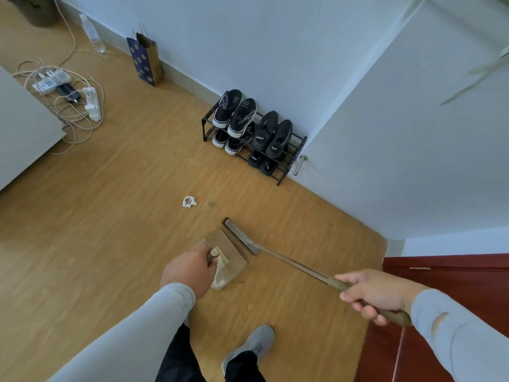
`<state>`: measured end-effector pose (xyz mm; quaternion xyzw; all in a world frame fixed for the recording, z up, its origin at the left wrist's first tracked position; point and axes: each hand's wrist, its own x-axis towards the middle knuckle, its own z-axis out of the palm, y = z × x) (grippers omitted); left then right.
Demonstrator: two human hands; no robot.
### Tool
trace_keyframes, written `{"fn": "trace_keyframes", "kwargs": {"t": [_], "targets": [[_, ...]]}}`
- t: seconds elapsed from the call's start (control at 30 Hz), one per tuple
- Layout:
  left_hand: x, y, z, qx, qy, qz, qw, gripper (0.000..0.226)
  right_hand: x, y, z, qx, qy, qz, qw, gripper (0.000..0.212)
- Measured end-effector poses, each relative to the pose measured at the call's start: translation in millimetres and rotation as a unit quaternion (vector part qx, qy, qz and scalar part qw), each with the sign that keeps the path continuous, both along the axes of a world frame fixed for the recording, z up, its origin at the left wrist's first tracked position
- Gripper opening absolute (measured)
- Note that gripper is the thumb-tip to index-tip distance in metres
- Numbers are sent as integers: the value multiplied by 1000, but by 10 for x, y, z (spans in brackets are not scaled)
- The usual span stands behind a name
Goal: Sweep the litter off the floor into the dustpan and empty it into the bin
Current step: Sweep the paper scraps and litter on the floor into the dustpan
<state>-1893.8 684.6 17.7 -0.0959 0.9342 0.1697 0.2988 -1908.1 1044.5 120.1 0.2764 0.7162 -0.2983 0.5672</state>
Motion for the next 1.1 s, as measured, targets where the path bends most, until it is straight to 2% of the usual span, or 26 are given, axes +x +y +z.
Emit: {"fn": "trace_keyframes", "kwargs": {"t": [0.23, 0.43, 0.67, 0.9, 1.1], "targets": [[-43, -640, 259, 23, -16, 4, 1000, 24, 38, -792, 181, 44, 78, 18, 996, 72], [-182, -1366, 289, 14, -4, 45, 999, 21, -146, -1499, -217, 57, 120, -14, 991, 70], [-449, -1922, 45, -3, -18, 62, 998, 25, -777, -2136, -736, 70, 149, 23, 986, 62], [-722, -2204, -97, -34, -7, 36, 999, 25, -851, -2550, -1160, 114, 83, 127, 982, 74], [-689, -2159, -113, -21, -9, 29, 999, 27, -406, -2500, -944, 143, 27, 253, 956, 75]]}}
